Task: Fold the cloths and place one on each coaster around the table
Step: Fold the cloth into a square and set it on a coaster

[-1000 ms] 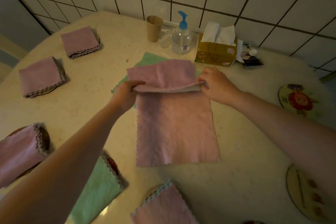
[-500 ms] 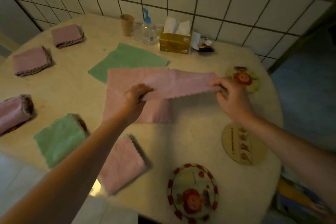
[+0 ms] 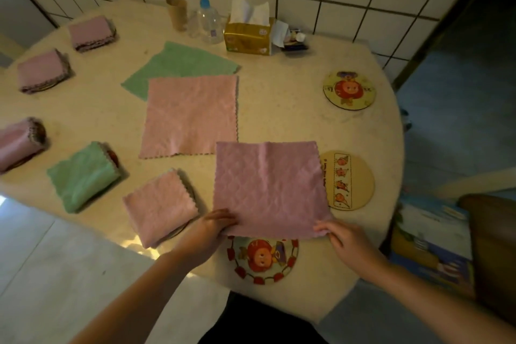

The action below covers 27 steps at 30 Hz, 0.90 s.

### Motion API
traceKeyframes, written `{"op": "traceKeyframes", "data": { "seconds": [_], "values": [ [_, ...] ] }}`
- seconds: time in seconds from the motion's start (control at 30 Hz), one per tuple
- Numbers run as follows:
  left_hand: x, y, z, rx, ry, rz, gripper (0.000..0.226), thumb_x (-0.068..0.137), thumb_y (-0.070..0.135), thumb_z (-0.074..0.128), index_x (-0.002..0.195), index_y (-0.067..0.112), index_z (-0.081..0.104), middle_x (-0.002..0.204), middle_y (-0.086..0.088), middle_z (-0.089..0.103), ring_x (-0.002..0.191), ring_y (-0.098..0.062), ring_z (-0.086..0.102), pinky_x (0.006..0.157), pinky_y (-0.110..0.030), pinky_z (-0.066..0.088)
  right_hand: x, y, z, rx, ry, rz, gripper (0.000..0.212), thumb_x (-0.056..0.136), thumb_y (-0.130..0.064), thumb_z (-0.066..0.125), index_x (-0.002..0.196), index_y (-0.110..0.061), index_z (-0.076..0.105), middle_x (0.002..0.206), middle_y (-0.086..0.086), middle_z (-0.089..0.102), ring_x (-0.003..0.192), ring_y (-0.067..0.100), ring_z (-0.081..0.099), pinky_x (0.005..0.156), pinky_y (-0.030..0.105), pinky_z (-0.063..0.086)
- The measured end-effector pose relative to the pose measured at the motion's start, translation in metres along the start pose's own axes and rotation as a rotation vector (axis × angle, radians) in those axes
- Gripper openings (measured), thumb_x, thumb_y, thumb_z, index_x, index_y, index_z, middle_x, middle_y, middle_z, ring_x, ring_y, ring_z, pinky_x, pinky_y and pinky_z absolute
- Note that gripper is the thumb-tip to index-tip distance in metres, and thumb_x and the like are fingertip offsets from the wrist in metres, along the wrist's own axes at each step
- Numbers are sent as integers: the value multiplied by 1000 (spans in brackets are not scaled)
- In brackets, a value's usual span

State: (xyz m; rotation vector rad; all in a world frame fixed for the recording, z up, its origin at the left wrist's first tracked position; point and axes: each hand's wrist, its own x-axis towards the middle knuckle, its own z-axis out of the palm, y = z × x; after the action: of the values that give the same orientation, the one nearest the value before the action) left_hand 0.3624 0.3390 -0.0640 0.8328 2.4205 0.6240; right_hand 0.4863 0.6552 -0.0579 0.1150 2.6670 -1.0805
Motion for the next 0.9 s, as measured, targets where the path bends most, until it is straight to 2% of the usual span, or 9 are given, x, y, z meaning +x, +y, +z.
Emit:
{"op": "traceKeyframes", "data": {
  "seconds": [0.07, 0.2, 0.3, 0.37, 0.47, 0.53, 0.63, 0.8, 0.9],
  "values": [
    [1, -1, -5, 6, -18, -34, 38, 92, 10, 55, 129, 19, 60, 134, 3, 55, 131, -15, 45, 109, -21, 30, 4, 1, -4, 8, -8, 23, 22, 92, -11, 55, 107, -24, 66, 103, -14, 65, 97, -5, 58, 87, 21, 50],
    [19, -2, -34, -50, -6, -236, 21, 92, 20, 58, 108, 31, 68, 105, 11, 67, 98, -10, 62, 79, -17, 45, 29, -3, -25, 48, 114, 70, 15, 87, -21, 63, 100, -29, 66, 89, -18, 66, 79, 4, 64, 71, 26, 55],
    [46, -8, -56, -344, 104, -378, 6, 90, 12, 63, 91, 13, 69, 83, -4, 67, 73, -12, 59, 59, -14, 43, 66, -10, -45, 193, 234, 160, 6, 86, -21, 66, 90, -26, 65, 78, -9, 65, 70, 9, 62, 59, 21, 49],
    [57, -9, -65, -502, 193, -460, 8, 89, 12, 65, 90, 5, 69, 80, -12, 66, 71, -19, 59, 61, -22, 49, 87, -15, -51, 272, 298, 217, 3, 87, -22, 64, 85, -23, 64, 75, -2, 65, 70, 15, 62, 57, 28, 48],
    [84, -22, -68, -725, 300, -565, 7, 87, 18, 68, 87, 11, 70, 90, -16, 69, 82, -28, 65, 77, -43, 56, 132, -14, -55, 369, 339, 339, 9, 90, -20, 58, 94, -19, 66, 85, 2, 68, 81, 20, 65, 71, 41, 54],
    [101, -28, -65, -753, 344, -621, 9, 87, 19, 68, 78, 16, 68, 79, -9, 66, 75, -25, 62, 69, -39, 55, 154, -12, -53, 355, 326, 409, 12, 91, -17, 55, 98, -18, 66, 88, 3, 69, 84, 22, 65, 76, 43, 55],
    [120, -34, -61, -707, 380, -655, 21, 89, 20, 66, 68, 16, 64, 62, -2, 53, 59, -18, 48, 52, -27, 42, 176, -6, -52, 304, 303, 471, 11, 92, -13, 54, 96, -12, 64, 89, 8, 69, 84, 26, 64, 68, 33, 51],
    [132, -43, -59, -659, 385, -672, 16, 90, 29, 64, 77, 20, 66, 69, -2, 62, 61, -17, 54, 58, -31, 47, 190, 2, -55, 232, 288, 493, 10, 91, -19, 58, 89, -10, 62, 87, 8, 68, 80, 24, 63, 69, 34, 52],
    [136, -46, -59, -661, 368, -666, 17, 92, 33, 60, 86, 19, 67, 73, -1, 63, 63, -18, 57, 53, -28, 47, 194, 7, -56, 193, 277, 470, 14, 90, -21, 58, 86, -8, 62, 82, 8, 67, 76, 25, 63, 64, 36, 52]
  ]
}}
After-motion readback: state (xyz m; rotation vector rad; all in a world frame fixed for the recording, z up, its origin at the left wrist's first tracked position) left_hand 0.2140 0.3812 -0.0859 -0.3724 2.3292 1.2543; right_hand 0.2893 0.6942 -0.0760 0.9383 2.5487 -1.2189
